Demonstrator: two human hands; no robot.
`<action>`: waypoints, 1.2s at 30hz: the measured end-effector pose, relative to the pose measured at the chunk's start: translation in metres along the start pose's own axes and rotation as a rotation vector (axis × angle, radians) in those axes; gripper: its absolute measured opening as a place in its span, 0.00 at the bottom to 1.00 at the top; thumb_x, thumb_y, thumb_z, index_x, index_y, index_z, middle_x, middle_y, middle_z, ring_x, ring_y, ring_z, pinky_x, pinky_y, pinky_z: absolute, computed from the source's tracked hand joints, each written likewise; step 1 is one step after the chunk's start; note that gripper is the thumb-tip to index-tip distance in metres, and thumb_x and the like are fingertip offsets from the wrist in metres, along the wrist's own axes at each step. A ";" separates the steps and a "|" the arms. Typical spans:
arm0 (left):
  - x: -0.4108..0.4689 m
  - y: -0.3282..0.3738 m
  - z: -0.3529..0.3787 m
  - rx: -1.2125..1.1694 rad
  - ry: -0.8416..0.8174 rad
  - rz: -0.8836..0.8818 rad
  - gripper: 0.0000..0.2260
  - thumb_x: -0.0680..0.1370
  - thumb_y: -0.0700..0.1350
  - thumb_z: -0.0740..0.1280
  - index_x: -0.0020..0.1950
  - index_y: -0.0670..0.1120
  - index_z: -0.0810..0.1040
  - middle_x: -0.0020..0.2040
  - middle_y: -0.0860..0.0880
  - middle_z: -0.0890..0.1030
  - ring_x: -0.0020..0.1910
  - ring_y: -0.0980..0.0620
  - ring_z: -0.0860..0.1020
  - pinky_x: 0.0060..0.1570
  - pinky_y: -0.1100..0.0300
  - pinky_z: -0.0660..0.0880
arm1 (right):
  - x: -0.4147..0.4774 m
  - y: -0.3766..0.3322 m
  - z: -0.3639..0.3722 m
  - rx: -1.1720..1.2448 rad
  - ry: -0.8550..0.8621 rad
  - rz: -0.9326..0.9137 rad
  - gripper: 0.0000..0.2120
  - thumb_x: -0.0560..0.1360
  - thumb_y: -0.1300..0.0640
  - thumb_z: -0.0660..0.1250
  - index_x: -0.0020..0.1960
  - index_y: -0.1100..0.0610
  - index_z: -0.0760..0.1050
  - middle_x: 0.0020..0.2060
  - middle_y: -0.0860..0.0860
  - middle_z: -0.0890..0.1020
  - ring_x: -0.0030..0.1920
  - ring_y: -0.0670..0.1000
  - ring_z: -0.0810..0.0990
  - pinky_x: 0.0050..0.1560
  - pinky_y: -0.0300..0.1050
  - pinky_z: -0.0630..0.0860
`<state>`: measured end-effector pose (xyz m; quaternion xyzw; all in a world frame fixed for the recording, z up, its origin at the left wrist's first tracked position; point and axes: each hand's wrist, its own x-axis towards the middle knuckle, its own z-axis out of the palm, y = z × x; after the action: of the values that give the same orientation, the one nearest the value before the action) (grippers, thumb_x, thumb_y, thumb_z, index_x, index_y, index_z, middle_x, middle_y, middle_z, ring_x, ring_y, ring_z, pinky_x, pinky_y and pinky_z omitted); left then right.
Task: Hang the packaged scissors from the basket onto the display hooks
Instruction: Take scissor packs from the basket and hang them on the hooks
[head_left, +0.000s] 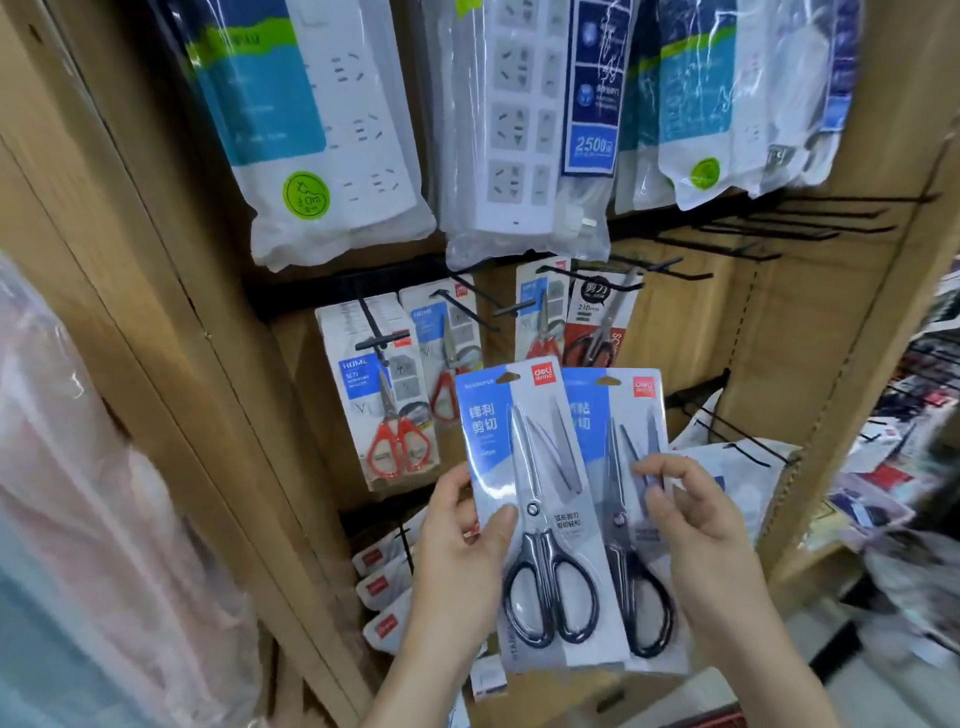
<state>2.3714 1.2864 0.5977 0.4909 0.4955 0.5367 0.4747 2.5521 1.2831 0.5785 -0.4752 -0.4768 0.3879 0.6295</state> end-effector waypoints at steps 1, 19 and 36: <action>0.002 -0.001 0.002 0.030 -0.014 0.025 0.25 0.80 0.35 0.64 0.68 0.62 0.67 0.51 0.53 0.86 0.51 0.54 0.84 0.51 0.53 0.80 | 0.005 -0.001 -0.010 -0.008 0.027 0.001 0.19 0.82 0.66 0.59 0.50 0.41 0.78 0.37 0.70 0.75 0.37 0.57 0.71 0.39 0.47 0.66; 0.070 -0.033 0.193 0.355 -0.204 0.207 0.12 0.73 0.57 0.70 0.36 0.49 0.82 0.30 0.55 0.74 0.31 0.64 0.70 0.35 0.66 0.65 | 0.116 0.005 -0.148 0.110 0.202 0.079 0.07 0.78 0.64 0.65 0.43 0.61 0.79 0.28 0.49 0.83 0.28 0.44 0.79 0.30 0.33 0.74; 0.135 -0.019 0.258 0.469 -0.288 0.343 0.19 0.80 0.51 0.66 0.32 0.42 0.74 0.31 0.49 0.72 0.31 0.55 0.68 0.34 0.59 0.64 | 0.165 0.013 -0.176 0.117 0.339 0.042 0.10 0.80 0.63 0.63 0.56 0.55 0.81 0.45 0.55 0.87 0.43 0.55 0.86 0.44 0.49 0.82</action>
<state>2.6196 1.4392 0.5932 0.7342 0.4433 0.4052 0.3166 2.7628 1.4012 0.5881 -0.5061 -0.3303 0.3424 0.7194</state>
